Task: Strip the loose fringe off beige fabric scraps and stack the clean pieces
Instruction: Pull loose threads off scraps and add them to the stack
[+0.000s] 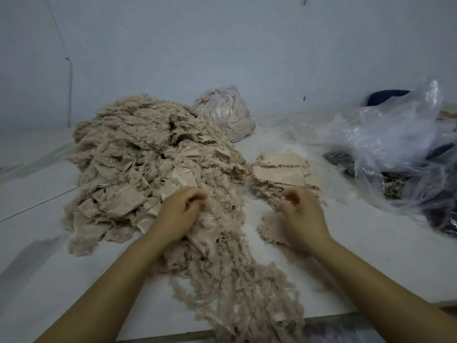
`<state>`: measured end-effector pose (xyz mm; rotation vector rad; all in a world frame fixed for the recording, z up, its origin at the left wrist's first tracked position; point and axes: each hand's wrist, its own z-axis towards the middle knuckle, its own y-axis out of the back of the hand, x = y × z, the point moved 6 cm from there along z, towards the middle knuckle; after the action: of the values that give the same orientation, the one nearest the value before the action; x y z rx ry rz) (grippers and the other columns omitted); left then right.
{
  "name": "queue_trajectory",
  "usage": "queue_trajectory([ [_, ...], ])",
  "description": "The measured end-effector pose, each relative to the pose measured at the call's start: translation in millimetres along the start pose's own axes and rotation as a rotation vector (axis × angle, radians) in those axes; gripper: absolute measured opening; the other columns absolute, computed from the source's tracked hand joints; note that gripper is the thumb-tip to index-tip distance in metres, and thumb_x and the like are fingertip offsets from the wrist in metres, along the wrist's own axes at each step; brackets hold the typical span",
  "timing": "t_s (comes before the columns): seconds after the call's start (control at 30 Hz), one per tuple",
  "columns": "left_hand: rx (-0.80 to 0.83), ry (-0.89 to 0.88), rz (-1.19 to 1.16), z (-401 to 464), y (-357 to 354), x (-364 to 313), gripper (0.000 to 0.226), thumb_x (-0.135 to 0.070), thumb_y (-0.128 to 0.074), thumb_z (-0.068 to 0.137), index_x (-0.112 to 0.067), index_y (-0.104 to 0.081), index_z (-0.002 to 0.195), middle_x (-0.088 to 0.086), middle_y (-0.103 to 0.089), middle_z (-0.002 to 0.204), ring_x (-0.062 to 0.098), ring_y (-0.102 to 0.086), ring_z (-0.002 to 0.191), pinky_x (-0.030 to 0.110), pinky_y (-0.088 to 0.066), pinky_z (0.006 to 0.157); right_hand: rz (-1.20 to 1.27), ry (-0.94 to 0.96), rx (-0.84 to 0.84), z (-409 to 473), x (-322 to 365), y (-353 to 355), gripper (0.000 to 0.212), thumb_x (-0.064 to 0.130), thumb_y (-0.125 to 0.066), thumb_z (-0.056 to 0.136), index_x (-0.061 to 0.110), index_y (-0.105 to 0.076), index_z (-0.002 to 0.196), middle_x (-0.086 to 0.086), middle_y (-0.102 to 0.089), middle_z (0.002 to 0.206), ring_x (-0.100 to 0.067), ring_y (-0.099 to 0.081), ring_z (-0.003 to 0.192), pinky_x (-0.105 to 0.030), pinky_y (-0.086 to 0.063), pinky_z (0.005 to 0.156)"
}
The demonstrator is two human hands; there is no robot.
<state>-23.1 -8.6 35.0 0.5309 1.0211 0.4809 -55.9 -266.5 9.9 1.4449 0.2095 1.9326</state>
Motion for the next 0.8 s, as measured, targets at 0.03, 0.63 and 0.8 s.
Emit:
queue_trajectory([
  [0.03,0.007,0.013,0.015,2,7,5,0.032,0.004,-0.051,0.088,-0.025,-0.063,0.097,-0.008,-0.061,0.099,0.011,-0.058,0.093,0.018,-0.044,0.077,0.051,0.022,0.090,-6,9,-13,0.013,0.011,-0.058,0.091,0.023,-0.057,0.095,0.004,-0.056,0.099,-0.012,-0.054,0.093,-0.016,-0.043,0.080],
  [0.63,0.076,0.133,-0.312,2,17,-5,0.024,-0.014,-0.043,0.099,-0.017,-0.047,0.076,-0.012,-0.039,0.047,0.002,-0.033,0.043,0.020,-0.029,0.048,0.598,-0.152,0.317,-22,51,-86,0.016,0.022,-0.064,0.091,0.014,-0.059,0.078,-0.006,-0.064,0.080,-0.013,-0.058,0.067,-0.022,-0.046,0.057],
  [0.8,0.483,-0.085,-0.449,-6,6,-39,0.017,-0.009,-0.066,0.085,-0.020,-0.068,0.072,-0.009,-0.063,0.067,0.003,-0.055,0.062,0.016,-0.044,0.061,0.658,-0.252,0.455,-22,54,-94,0.036,0.052,-0.058,0.088,0.023,-0.055,0.110,-0.004,-0.067,0.098,-0.020,-0.067,0.090,-0.034,-0.054,0.079],
])
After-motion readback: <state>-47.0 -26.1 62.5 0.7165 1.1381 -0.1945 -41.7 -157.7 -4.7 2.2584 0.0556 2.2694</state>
